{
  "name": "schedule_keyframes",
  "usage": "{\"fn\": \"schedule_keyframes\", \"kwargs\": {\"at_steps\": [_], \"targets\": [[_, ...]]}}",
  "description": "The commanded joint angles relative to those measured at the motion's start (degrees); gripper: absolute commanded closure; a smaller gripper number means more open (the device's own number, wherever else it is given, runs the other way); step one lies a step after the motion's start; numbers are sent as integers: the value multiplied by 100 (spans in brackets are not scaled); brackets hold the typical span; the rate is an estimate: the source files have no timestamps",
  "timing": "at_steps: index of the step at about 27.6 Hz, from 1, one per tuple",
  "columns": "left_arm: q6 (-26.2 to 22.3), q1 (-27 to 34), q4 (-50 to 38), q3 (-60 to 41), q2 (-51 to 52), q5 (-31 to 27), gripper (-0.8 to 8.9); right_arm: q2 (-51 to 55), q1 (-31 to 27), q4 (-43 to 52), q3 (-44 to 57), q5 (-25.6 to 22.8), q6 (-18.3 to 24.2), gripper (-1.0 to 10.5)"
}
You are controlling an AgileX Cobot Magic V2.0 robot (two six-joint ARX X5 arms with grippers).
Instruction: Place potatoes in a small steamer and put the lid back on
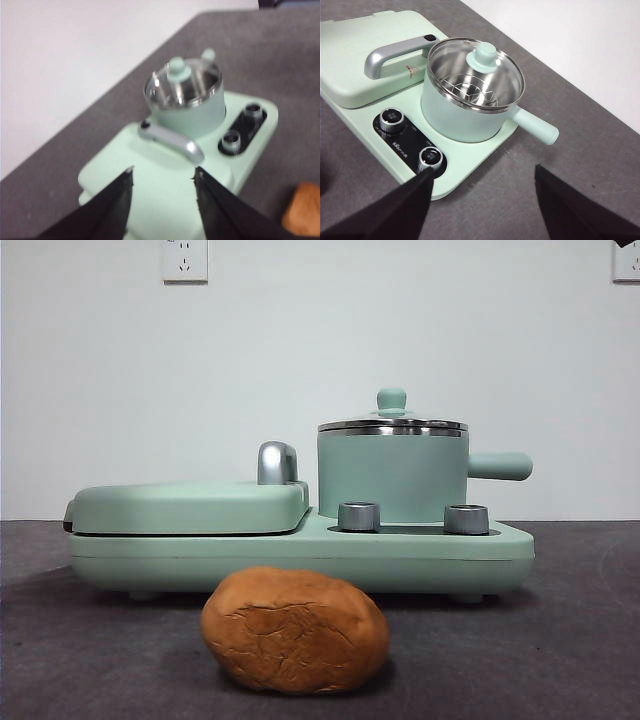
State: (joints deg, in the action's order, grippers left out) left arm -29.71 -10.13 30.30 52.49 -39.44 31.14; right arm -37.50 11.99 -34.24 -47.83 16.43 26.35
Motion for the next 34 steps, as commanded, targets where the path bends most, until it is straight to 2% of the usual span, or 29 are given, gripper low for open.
{"fn": "schedule_keyframes", "kwargs": {"at_steps": [1, 9, 14, 22, 26, 34], "targets": [[616, -140, -354, 125, -116, 31, 588, -22, 28, 107, -92, -2, -55, 610], [1307, -656, -1390, 125, -702, 17, 525, -22, 31, 160, -92, -2, -72, 611], [1884, -1082, -2649, 125, -1547, -267, 526, -22, 31, 164, -92, 0, -87, 611], [1912, -1827, -4186, 223, -3169, -879, 534, -26, 31, 164, -92, -4, -90, 611], [1910, -2050, -4323, 625, -4028, -1104, 533, -26, 31, 166, -92, -2, -166, 611], [1910, -2319, -4214, 2081, -5665, -1126, 533, -26, 31, 170, -92, -2, -192, 611]]}}
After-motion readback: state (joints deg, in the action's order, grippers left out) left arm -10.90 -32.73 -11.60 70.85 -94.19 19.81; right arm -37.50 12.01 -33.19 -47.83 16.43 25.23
